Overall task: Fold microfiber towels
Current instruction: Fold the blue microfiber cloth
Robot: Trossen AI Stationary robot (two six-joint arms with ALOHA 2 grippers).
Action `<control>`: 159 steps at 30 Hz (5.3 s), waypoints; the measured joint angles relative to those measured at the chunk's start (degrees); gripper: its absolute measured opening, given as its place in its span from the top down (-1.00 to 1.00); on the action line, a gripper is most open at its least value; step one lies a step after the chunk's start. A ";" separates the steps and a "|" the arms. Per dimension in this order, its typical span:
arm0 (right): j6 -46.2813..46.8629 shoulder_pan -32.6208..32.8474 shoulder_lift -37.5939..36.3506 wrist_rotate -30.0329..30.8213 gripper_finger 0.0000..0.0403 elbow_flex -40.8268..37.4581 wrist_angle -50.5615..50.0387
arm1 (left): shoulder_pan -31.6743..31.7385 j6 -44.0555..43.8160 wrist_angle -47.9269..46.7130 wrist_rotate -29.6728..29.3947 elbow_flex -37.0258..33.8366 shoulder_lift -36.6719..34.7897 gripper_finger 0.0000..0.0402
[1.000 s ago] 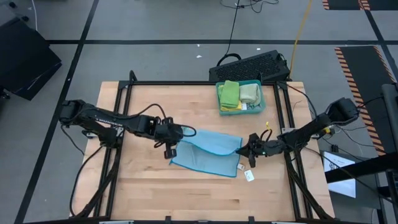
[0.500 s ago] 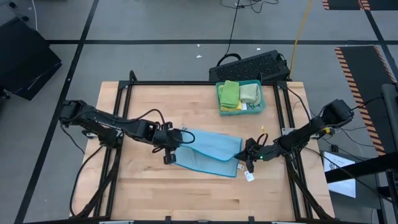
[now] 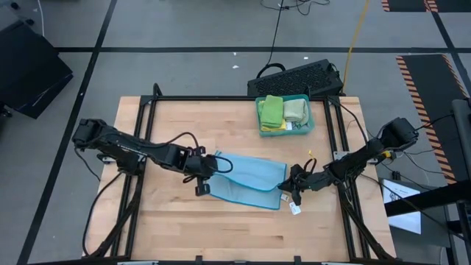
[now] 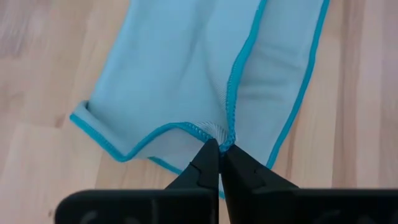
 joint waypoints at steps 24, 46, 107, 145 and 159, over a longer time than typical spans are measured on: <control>-0.71 2.63 0.00 -2.99 0.34 0.00 0.03 | 0.00 -1.86 -1.01 1.04 0.07 -0.02 0.70; -13.70 8.91 1.21 0.35 0.22 1.78 -0.11 | -0.72 2.55 -4.50 1.54 0.04 -0.02 0.70; -25.41 14.49 3.48 4.92 1.00 10.01 -6.90 | -7.76 4.40 -2.89 -1.29 -1.23 -1.76 0.97; -22.25 12.50 3.50 20.22 0.42 8.83 -2.80 | -5.20 5.05 15.20 -9.40 -6.95 -1.64 0.37; -28.65 -0.85 13.04 10.31 0.58 8.90 10.72 | 7.32 10.60 17.70 -12.10 -7.04 12.33 0.37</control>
